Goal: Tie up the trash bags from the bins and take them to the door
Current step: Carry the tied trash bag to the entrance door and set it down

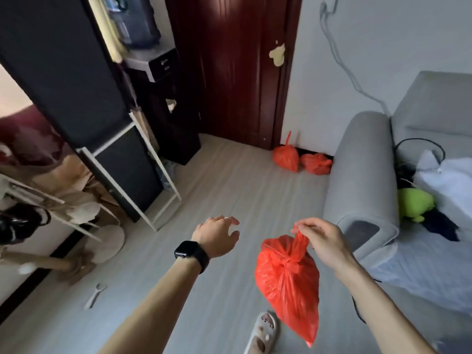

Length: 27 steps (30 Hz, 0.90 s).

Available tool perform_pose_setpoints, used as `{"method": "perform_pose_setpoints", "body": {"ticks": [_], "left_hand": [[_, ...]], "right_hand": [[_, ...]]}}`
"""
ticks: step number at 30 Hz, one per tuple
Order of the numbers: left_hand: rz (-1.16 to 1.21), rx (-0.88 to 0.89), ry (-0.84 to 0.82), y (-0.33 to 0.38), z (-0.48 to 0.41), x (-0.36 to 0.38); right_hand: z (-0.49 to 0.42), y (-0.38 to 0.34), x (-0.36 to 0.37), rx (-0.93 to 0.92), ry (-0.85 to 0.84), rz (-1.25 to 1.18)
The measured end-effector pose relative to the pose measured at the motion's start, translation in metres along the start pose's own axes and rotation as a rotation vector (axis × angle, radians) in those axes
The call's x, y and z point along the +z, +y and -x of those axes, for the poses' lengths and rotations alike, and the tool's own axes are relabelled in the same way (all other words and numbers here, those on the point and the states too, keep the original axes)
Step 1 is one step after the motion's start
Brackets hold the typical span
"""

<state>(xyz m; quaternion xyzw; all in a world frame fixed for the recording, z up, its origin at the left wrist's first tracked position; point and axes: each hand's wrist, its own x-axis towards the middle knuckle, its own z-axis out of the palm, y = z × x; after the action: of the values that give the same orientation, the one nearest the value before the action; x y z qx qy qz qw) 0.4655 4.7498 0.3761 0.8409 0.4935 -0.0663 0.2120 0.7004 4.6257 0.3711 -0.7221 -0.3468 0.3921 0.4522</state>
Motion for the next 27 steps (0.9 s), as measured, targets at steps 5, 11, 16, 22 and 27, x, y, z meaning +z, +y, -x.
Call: {"method": "perform_pose_setpoints", "body": {"ticks": [5,11,16,22,27], "left_hand": [[-0.051,-0.003,-0.005,0.011,-0.135,-0.046],[-0.06,0.063,-0.053,0.035,-0.279,-0.078],[-0.056,0.128,-0.096,0.052,-0.415,-0.094],[-0.068,0.158,-0.098,0.078,-0.567,-0.131],[-0.127,0.187,-0.089,0.105,-0.674,-0.142]], "right_hand": [[-0.13,-0.021,-0.02,0.05,0.012,0.006],[-0.273,-0.039,-0.042,0.088,0.043,0.011],[-0.4,-0.048,-0.059,0.114,0.095,0.045],[-0.53,-0.058,-0.084,0.25,0.144,0.029],[-0.632,-0.061,-0.102,0.338,0.142,0.119]]}}
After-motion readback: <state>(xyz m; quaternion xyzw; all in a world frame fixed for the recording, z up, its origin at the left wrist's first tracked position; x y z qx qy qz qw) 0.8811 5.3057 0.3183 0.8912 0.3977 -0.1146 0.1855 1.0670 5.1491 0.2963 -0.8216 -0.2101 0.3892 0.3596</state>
